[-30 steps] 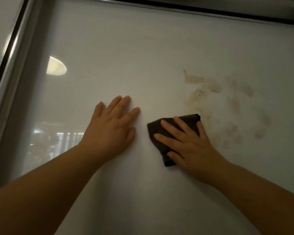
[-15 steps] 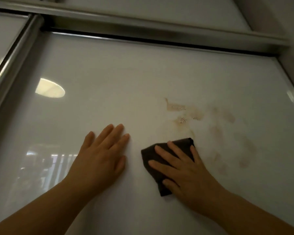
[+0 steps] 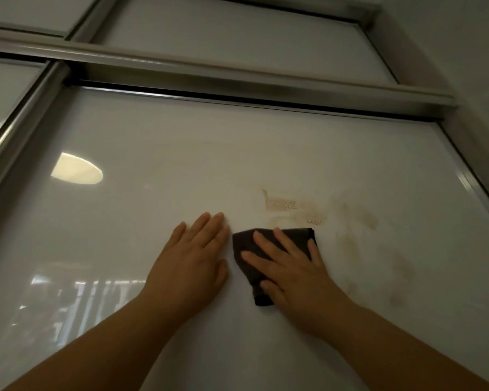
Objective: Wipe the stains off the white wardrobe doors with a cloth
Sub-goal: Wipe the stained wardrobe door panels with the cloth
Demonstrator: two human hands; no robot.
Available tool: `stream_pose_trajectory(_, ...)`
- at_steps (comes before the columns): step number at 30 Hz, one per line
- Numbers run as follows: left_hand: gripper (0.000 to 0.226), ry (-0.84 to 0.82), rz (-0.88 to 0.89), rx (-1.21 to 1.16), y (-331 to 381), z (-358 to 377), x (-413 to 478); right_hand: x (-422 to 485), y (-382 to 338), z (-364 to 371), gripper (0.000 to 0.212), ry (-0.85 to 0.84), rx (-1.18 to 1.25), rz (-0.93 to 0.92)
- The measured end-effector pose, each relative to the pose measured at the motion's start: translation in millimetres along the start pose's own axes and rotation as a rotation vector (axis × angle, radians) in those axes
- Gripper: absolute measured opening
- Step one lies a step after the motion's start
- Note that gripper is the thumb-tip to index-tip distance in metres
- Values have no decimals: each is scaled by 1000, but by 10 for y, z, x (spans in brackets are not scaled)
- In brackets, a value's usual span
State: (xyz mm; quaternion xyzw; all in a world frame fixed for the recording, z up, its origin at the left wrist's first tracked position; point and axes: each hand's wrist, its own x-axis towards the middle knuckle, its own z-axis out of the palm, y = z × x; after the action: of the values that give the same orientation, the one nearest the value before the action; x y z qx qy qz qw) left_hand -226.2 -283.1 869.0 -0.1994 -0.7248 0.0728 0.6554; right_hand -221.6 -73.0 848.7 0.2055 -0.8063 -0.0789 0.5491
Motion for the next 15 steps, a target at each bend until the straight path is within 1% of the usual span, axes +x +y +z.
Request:
stream_pose_trajectory(2, 62, 2, 6, -4, -8, 19, 27, -8, 105, -38, 60, -12, -15, 15)
stream_pose_trajectory(4, 62, 0, 13, -12, -22, 11, 33, 94, 191, -104, 49, -3, -11, 81)
stream_pose_trajectory(6, 62, -4, 26, -14, -42, 4, 34, 271, 192, -155, 49, 15, 29, 154)
stream_pose_trajectory(8, 59, 4, 36, -2, -51, -11, 39, 388, 83, -162, 50, 27, 45, 180)
stream_pose_trajectory(11, 58, 3, 37, 23, -55, -21, 47, 215, -91, -57, 51, 23, 2, 78)
stream_pose_trajectory(13, 58, 10, 41, 45, -49, -37, 49, -32, -42, 0, 56, 0, -24, 8)
stream_pose_trajectory(15, 56, 24, 55, 61, -41, -55, 54, -108, 179, -34, 50, -19, -21, 42)
